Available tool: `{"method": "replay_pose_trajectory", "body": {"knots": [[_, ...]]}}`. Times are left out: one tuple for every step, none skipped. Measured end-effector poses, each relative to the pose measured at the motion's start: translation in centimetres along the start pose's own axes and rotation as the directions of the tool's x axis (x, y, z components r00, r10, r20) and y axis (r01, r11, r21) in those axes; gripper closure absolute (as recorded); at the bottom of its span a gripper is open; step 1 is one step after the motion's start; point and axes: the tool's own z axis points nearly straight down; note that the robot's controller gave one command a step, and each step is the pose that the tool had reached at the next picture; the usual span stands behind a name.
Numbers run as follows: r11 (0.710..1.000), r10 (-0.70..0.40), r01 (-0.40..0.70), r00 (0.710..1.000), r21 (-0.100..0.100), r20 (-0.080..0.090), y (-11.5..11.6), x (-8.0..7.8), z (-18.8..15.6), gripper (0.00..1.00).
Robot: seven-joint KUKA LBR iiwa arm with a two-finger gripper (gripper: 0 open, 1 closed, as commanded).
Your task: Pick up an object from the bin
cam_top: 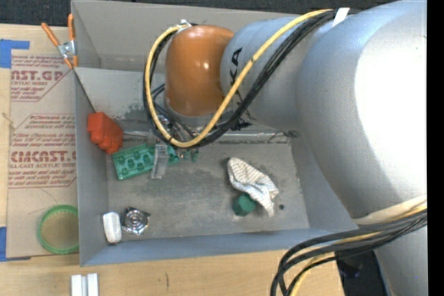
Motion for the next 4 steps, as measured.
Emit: {"method": "replay_pose_trajectory", "body": {"knots": [[1.000, -0.030, 0.030, 0.999, 0.004, -0.014, -0.1, 0.0, 4.7, 1.00], [1.000, -0.014, 0.014, 1.000, -0.007, 0.009, 0.2, -0.8, 5.9, 1.00], [1.000, -0.029, 0.029, 0.999, 0.003, -0.013, -0.1, -0.2, 1.4, 1.00], [0.999, -0.034, 0.034, 0.999, -0.004, 0.009, -0.7, -0.8, -0.5, 1.00]]}}
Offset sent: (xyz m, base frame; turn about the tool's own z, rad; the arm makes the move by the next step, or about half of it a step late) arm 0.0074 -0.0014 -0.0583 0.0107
